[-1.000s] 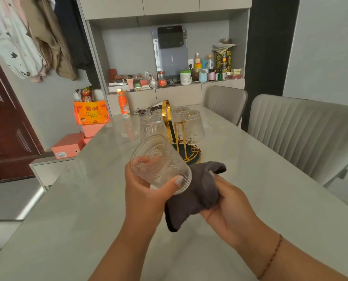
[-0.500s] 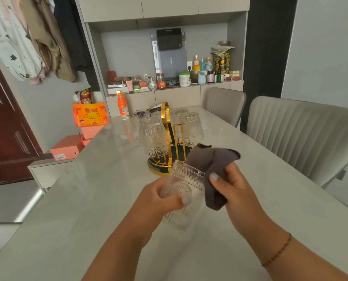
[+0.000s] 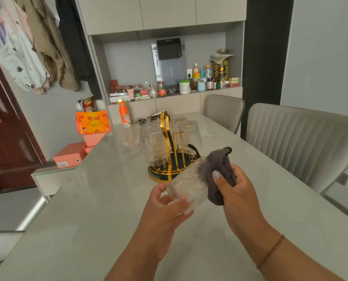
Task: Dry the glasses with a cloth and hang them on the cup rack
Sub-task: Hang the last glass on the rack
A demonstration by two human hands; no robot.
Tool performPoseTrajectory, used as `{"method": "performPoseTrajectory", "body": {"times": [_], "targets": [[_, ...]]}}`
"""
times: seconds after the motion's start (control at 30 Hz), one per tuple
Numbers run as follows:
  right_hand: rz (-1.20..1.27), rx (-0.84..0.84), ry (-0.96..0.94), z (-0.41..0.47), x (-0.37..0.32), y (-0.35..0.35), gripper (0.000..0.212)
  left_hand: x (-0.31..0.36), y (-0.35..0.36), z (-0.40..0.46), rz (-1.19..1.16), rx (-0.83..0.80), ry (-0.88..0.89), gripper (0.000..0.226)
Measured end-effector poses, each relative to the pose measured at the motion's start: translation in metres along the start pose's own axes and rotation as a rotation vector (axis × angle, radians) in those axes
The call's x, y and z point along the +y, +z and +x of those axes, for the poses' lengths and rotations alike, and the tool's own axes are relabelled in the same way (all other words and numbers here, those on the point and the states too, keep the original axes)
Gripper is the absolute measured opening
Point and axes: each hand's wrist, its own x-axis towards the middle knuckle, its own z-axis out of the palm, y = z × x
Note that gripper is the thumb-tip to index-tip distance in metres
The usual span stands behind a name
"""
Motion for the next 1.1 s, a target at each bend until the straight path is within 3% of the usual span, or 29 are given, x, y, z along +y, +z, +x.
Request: {"method": "performPoseTrajectory", "body": {"times": [0.13,0.27,0.47,0.6,1.1], "targets": [[0.082,0.016,0.063,-0.001,0.000,0.001,0.028,0.008,0.012,-0.001,0.210,0.140,0.198,0.068],[0.235,0.103,0.153,0.003,-0.004,-0.002,0.018,0.045,0.016,0.013,0.508,0.225,0.402,0.040],[0.282,0.160,0.233,0.006,-0.007,-0.005,0.017,0.106,0.030,0.058,0.933,0.321,0.661,0.068],[0.296,0.150,0.266,0.006,-0.008,-0.005,0.019,0.132,0.043,0.096,1.112,0.350,0.767,0.066],[0.353,0.130,0.329,0.007,-0.008,-0.009,0.022,0.130,0.056,0.163,1.550,0.461,0.645,0.070]]}}
